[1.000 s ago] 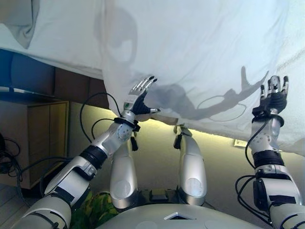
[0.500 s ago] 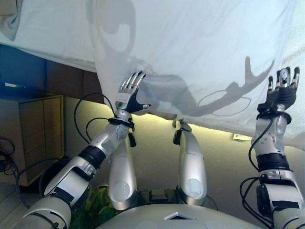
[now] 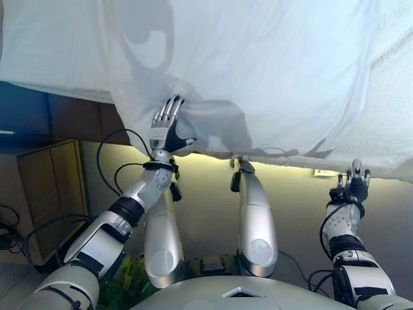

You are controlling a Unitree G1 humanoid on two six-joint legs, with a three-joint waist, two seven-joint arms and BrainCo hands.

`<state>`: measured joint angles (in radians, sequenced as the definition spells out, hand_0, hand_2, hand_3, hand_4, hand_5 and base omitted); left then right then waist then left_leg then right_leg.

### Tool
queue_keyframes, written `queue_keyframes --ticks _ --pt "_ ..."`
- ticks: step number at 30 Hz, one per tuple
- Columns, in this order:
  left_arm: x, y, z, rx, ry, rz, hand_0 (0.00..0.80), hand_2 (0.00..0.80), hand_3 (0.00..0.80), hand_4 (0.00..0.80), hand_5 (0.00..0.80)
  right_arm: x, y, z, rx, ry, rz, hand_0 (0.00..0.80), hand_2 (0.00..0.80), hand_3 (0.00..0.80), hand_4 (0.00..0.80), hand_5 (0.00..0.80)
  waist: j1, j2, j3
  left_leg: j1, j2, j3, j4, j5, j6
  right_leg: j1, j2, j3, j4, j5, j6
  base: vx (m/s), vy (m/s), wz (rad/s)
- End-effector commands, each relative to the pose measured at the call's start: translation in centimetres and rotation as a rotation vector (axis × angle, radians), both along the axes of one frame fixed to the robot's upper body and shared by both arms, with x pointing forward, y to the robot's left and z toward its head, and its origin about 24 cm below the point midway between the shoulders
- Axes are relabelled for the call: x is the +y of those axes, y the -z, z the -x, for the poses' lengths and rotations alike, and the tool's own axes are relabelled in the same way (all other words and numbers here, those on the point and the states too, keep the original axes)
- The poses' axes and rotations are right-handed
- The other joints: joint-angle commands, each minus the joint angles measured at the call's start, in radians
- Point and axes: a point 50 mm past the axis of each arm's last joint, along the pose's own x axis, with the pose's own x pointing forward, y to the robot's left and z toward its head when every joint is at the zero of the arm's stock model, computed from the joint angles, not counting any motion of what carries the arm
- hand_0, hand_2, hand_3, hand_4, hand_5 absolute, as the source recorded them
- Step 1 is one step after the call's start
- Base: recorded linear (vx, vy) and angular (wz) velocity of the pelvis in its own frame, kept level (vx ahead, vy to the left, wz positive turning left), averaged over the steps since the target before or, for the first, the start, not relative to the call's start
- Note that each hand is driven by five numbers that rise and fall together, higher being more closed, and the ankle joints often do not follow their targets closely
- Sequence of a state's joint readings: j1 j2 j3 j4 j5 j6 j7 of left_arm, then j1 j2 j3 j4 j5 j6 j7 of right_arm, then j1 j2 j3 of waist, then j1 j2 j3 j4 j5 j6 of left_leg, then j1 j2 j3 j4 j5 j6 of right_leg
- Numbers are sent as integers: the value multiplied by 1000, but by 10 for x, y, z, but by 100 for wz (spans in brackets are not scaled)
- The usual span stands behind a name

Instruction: Make the bed neatly

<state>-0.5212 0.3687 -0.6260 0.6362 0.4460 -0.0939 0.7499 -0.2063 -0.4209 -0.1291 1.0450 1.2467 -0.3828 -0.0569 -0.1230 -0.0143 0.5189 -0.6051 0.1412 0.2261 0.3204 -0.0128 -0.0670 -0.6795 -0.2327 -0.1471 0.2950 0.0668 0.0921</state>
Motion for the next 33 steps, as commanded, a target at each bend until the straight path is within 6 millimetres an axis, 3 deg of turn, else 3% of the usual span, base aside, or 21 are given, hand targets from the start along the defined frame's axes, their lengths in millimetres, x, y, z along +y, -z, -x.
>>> queue_keyframes --ticks 1,7,11,17,18,19,20,33 --pt "-7 -13 -7 -64 -13 75 0 0 0 0 0 -44 2 47 57 134 -18 0 0 0 0 0 -18 25 1 -63 39 -35 -19 108 -43 29 -77 -8 26 15 104 -5 51 -11" --pt "-14 -21 -12 -98 -26 115 0 0 0 0 0 -47 27 93 196 216 -128 0 0 0 0 0 -34 40 1 -48 40 -19 -39 113 -47 30 -73 10 20 9 100 -1 58 -4" --pt "-13 -21 -15 -105 -69 116 0 0 0 0 0 -51 27 104 210 233 -141 0 0 0 0 0 -52 45 1 -35 41 -6 -49 116 -50 31 -71 24 17 5 97 21 69 -3" --pt "-15 -14 -20 -24 -126 96 0 0 0 0 0 -62 18 102 173 246 -106 0 0 0 0 0 -76 60 1 -26 40 13 -69 126 -55 22 -75 42 20 -3 95 22 82 -3" --pt "-16 -11 -20 5 -130 89 138 138 138 138 138 -63 16 101 165 249 -99 0 0 0 0 0 -79 63 1 -25 38 14 -71 126 -55 20 -77 45 20 -4 95 17 62 0" --pt "-17 -7 -21 30 -138 84 587 587 587 587 587 -65 14 100 159 250 -88 0 0 0 0 0 -83 66 1 -25 38 15 -72 126 -55 17 -78 49 23 -5 95 19 59 3" --pt "-18 -6 -21 43 -142 83 800 800 800 800 800 -66 12 98 155 249 -79 0 0 0 0 0 -86 67 1 -24 38 17 -73 127 -56 15 -79 51 25 -6 95 23 66 2" --pt "-26 -11 -26 30 -163 115 800 800 800 800 800 -64 8 92 109 261 -7 0 0 0 0 0 -118 86 1 -35 47 43 -89 142 -60 -28 -80 81 39 -10 86 13 38 -5"
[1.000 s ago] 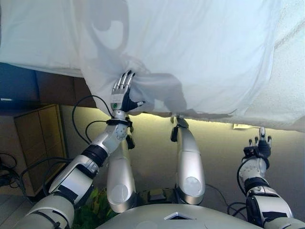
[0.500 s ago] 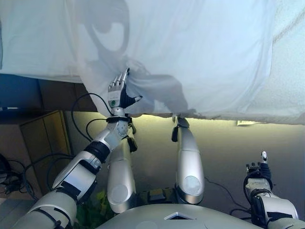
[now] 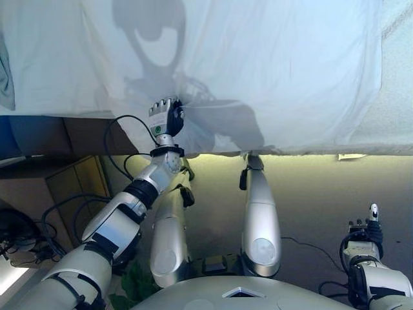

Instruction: Make the bed neatly

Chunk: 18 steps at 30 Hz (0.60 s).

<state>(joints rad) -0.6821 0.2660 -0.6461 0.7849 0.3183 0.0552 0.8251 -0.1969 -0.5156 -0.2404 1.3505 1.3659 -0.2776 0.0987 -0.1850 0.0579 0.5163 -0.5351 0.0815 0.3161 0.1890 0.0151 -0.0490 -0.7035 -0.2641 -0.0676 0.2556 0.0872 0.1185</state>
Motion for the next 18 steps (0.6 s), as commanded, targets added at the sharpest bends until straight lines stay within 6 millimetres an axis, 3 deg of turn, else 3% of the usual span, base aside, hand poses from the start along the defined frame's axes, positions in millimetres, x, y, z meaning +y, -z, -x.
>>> queue_keyframes --ticks 1,7,8,9,18 --pt "-13 4 0 19 6 55 800 800 800 800 800 -26 -13 27 21 89 120 0 0 0 0 0 -56 14 4 -106 107 -47 43 114 -78 -5 -49 2 79 -31 59 0 0 0" --pt "-16 6 3 12 4 66 800 800 800 800 800 -24 -12 27 24 94 127 0 0 0 0 0 -60 19 4 -93 108 -47 50 112 -78 5 -53 7 86 -36 56 9 8 1" --pt "-15 6 3 6 0 68 282 282 282 282 282 -23 -12 27 26 93 127 0 0 0 0 0 -60 19 4 -92 109 -48 51 112 -78 6 -54 7 88 -36 56 0 0 0" --pt "-15 5 3 0 -7 69 0 0 0 0 0 -23 -12 27 27 94 128 0 0 0 0 0 -60 20 4 -90 109 -48 52 112 -78 8 -56 7 88 -36 56 0 0 0" --pt "-17 -10 4 -176 10 14 0 0 0 0 0 -17 -6 28 43 106 112 0 0 0 0 0 -47 20 4 -103 108 -61 66 106 -77 3 -61 2 93 -36 53 -1 -11 0"
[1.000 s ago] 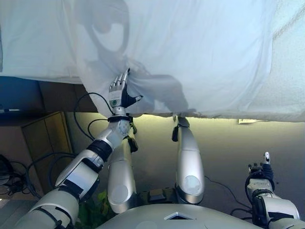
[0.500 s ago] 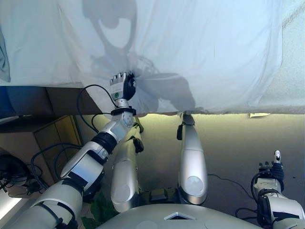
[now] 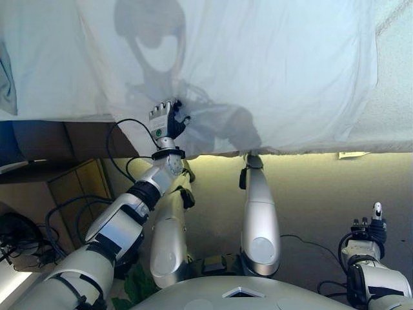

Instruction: Make the bed neatly

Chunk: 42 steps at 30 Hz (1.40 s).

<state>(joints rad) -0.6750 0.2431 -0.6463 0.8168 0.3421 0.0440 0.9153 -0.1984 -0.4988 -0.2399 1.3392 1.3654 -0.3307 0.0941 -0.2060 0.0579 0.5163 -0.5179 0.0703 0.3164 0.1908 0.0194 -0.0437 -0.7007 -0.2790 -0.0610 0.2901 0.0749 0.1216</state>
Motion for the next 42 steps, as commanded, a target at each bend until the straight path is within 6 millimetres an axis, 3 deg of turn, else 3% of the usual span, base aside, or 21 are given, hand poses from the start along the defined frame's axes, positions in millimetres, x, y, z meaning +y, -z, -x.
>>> queue_keyframes --ticks 1,6,11,14,22,28,35,42 --pt "-15 -14 1 -125 49 12 0 0 0 0 0 -18 -3 32 59 96 70 0 0 0 0 0 -23 18 4 -124 120 -63 65 102 -81 0 -46 -7 58 -23 49 -7 -57 1" --pt "-14 -9 10 -137 68 27 0 0 0 0 0 -10 2 31 63 119 33 0 0 0 0 0 4 13 4 -128 118 -83 63 102 -76 9 -47 -23 51 -20 48 -3 -104 1" --pt "-22 -6 14 -150 124 -48 0 0 0 0 0 -9 -12 -11 43 177 -4 0 0 0 0 0 57 26 4 -155 108 -122 70 113 -72 5 -70 -63 50 -3 55 -34 -115 16" --pt "-29 -7 17 -186 145 -38 0 0 0 0 0 -9 -19 -26 46 204 -27 0 0 0 0 0 86 36 4 -176 105 -140 72 109 -69 -2 -80 -81 55 -7 63 -34 -109 18" --pt "-31 -8 32 -245 268 20 0 0 0 0 0 1 -11 -26 34 263 -96 0 0 0 0 0 146 62 4 -153 90 -176 58 110 -62 48 -80 -130 46 -9 61 -19 -90 17" --pt "-38 -11 36 -253 342 -20 0 0 0 0 0 4 -20 -44 23 311 -98 0 0 0 0 0 178 83 4 -117 87 -197 58 107 -64 104 -101 -161 35 -6 71 8 -38 10" --pt "-50 -6 38 -236 406 -136 0 0 0 0 0 7 -27 -57 57 392 -161 0 0 0 0 0 206 87 4 -132 82 -207 34 119 -63 104 -107 -188 16 10 85 -23 -42 11" --pt "-69 -3 39 -225 486 -315 0 0 0 0 0 13 -20 -50 94 486 -255 0 0 0 0 0 207 77 4 -156 81 -201 6 135 -64 85 -99 -196 -10 29 98 -37 -26 6"
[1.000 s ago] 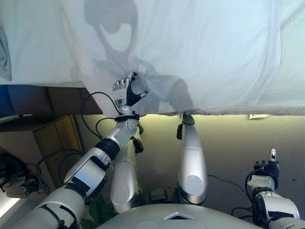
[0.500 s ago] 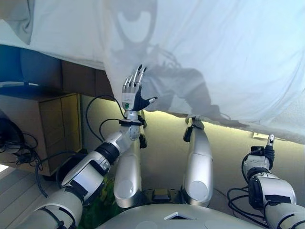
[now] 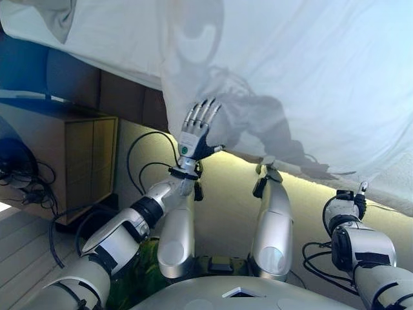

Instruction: Make the bed neatly

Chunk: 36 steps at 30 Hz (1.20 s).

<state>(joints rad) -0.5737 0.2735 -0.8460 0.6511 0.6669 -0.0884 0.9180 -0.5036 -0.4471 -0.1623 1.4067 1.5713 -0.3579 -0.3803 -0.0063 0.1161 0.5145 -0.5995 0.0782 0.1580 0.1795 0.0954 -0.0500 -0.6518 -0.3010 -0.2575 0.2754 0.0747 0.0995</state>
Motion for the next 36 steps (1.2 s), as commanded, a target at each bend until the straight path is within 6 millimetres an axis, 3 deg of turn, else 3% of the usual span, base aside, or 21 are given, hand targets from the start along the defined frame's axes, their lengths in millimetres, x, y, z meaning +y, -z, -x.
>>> queue_keyframes --ticks 1,9,18,23,24,25,26,36 --pt "-19 -18 -4 -88 65 -68 0 0 0 0 0 -23 -1 28 85 141 9 0 0 0 0 0 4 17 6 -79 73 -41 16 61 -58 31 -75 2 3 33 122 -34 12 0" --pt "-25 -28 -10 -110 95 -62 0 0 0 0 0 -28 -9 25 145 157 -1 0 0 0 0 0 -21 22 6 -97 69 -18 11 68 -60 7 -67 22 -13 40 124 -14 51 -5" --pt "-30 -38 -12 -107 128 -28 0 0 0 0 0 -28 -2 34 184 135 -55 0 0 0 0 0 -43 27 6 -99 70 -3 24 64 -58 -1 -70 36 -10 38 121 10 46 -4" --pt "-30 -32 -18 -20 76 -89 0 0 0 0 0 -29 -5 29 160 114 -7 0 0 0 0 0 -49 26 6 -102 64 -5 46 56 -57 -1 -77 44 -6 40 119 18 31 -4" --pt "-29 -29 -19 7 59 -108 242 242 242 242 242 -29 -6 27 158 111 0 0 0 0 0 0 -50 26 6 -104 64 -6 49 56 -57 -3 -77 46 -5 40 119 17 18 -6" --pt "-29 -27 -20 27 45 -123 574 574 574 574 574 -29 -8 25 156 109 5 0 0 0 0 0 -51 26 6 -108 63 -6 51 56 -57 -7 -79 48 -2 41 120 13 12 -4" --pt "-29 -23 -21 52 30 -138 800 800 800 800 800 -29 -10 22 154 108 8 0 0 0 0 0 -51 26 6 -112 63 -7 51 56 -57 -11 -80 50 0 41 122 8 3 -4" --pt "-33 -22 -19 51 19 -101 800 800 800 800 800 -30 -10 23 143 110 35 0 0 0 0 0 -57 26 6 -127 64 2 32 67 -59 -31 -72 55 -3 36 124 1 13 -1"
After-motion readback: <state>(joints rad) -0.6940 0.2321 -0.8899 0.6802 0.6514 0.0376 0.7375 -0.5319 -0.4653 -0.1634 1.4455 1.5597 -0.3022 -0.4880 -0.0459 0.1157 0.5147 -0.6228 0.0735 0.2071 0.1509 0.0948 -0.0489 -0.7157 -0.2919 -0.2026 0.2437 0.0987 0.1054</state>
